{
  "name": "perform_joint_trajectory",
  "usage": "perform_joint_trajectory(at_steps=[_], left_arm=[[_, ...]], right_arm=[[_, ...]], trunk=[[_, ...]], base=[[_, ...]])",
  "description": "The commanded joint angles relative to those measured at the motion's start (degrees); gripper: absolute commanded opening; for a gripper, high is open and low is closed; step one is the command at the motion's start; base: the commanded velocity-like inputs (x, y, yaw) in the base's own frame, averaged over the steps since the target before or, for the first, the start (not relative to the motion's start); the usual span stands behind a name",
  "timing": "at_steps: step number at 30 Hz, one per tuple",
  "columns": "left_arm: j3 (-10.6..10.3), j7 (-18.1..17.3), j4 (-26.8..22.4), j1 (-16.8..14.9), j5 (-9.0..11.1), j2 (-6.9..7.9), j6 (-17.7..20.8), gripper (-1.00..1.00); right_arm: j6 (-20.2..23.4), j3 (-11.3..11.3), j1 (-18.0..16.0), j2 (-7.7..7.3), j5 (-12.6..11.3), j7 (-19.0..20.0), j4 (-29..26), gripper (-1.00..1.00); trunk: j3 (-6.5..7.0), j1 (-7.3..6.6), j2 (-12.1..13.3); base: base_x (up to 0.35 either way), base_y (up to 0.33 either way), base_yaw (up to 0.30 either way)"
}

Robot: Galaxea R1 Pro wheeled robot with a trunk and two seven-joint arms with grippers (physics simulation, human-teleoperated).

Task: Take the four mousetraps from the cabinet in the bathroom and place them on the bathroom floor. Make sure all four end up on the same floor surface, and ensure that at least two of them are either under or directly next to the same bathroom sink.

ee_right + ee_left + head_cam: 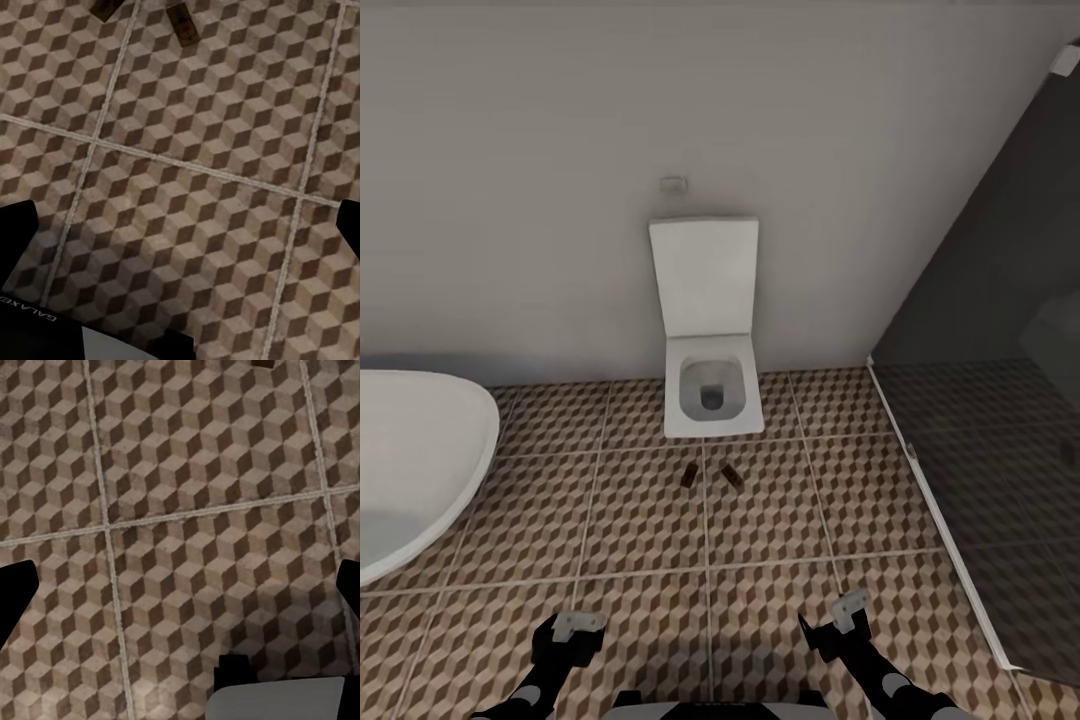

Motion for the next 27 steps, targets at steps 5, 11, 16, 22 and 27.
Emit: perform_joint_trajectory(at_steps=[5, 11, 16, 22, 27], left_arm=[[-0.4, 0.3, 0.1, 0.0, 0.0, -0.03, -0.1, 1.00], [-0.4, 0.3, 0.1, 0.0, 0.0, -0.04, -0.1, 1.00], [-0.4, 0.3, 0.1, 0.0, 0.0, -0.09, -0.1, 1.00], [-0.4, 0.3, 0.2, 0.0, 0.0, -0.49, -0.1, 1.00], [-0.4, 0.3, 0.2, 0.0, 0.0, -0.61, -0.1, 1.00]], right_arm=[[-0.1, 0.2, 0.0, -0.02, -0.6, 0.4, 0.0, 1.00], [-0.1, 0.2, 0.0, -0.02, -0.6, 0.4, 0.0, 1.00], [-0.1, 0.2, 0.0, -0.02, -0.6, 0.4, 0.0, 1.00], [-0.1, 0.2, 0.0, -0.02, -0.6, 0.4, 0.0, 1.00], [-0.1, 0.2, 0.0, -0.01, -0.6, 0.4, 0.0, 1.00]], trunk=[[0.39, 0.03, -0.1], [0.94, 0.03, -0.1], [1.39, 0.03, -0.1], [1.94, 0.03, -0.1], [2.40, 0.03, -0.1]], base=[[0.000, 0.000, 0.000], [0.000, 0.000, 0.000], [0.000, 0.000, 0.000], [0.000, 0.000, 0.000], [0.000, 0.000, 0.000]])
